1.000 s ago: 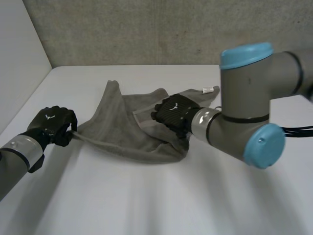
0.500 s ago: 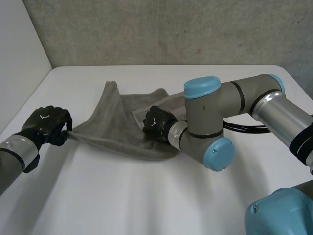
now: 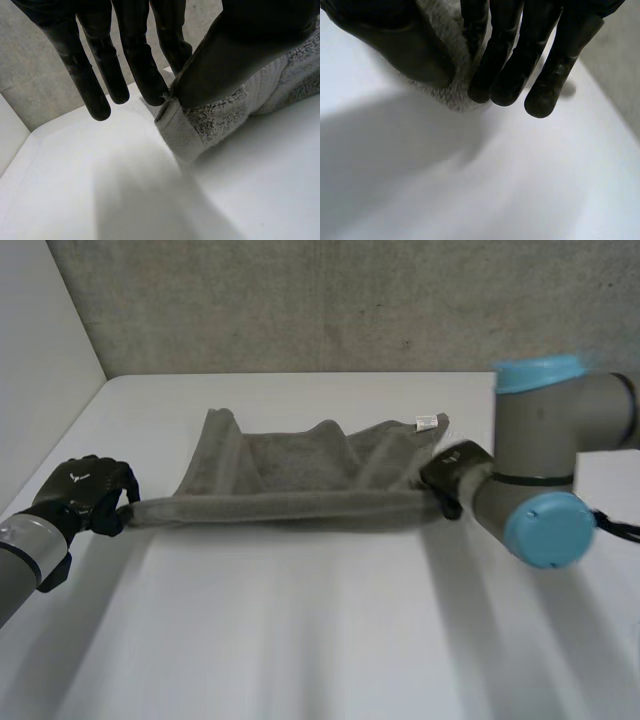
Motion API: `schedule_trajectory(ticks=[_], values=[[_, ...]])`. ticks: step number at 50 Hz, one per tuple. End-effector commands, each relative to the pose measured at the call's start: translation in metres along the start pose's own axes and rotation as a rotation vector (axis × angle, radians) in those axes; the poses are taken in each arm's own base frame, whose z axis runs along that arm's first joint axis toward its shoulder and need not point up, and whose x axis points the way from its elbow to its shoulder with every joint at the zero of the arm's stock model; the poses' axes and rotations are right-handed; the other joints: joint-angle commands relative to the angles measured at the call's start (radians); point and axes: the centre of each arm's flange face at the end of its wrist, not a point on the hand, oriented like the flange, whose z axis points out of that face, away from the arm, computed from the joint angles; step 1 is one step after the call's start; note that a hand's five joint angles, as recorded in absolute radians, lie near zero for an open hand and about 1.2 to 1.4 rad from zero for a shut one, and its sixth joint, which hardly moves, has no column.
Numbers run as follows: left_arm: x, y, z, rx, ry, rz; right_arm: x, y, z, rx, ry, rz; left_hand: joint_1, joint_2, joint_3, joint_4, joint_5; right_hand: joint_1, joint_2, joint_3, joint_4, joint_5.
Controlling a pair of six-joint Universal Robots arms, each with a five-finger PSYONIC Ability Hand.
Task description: Fold the towel.
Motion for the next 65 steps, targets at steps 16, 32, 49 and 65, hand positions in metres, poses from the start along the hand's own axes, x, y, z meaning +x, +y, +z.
schedule_trajectory(ticks=[16,32,49,65], values=[[0.006,0.003,-0.002,-0.009,0.023,-0.003,-0.009,-0.017,-0.068,0.300,-0.084,-0.005,0.118,0.046,0.735,0.498,0.039,-1.122,-1.153,-1.153,-1.160,-1.159],[0.008,0.004,-0.003,-0.014,0.029,-0.003,-0.061,-0.035,-0.031,0.414,-0.178,-0.386,0.118,0.046,0.735,0.498,0.039,-1.122,-1.153,-1.153,-1.160,-1.159],[0.008,0.006,-0.004,-0.017,0.027,-0.003,-0.093,-0.012,0.005,0.347,-0.260,-0.767,0.118,0.046,0.735,0.498,0.039,-0.974,-1.005,-1.005,-1.011,-1.010],[-0.003,0.001,0.000,-0.001,-0.010,0.004,-0.066,-0.002,0.008,0.272,-0.269,-0.734,0.118,0.046,0.735,0.498,0.039,-0.651,-0.682,-0.682,-0.688,-0.688]])
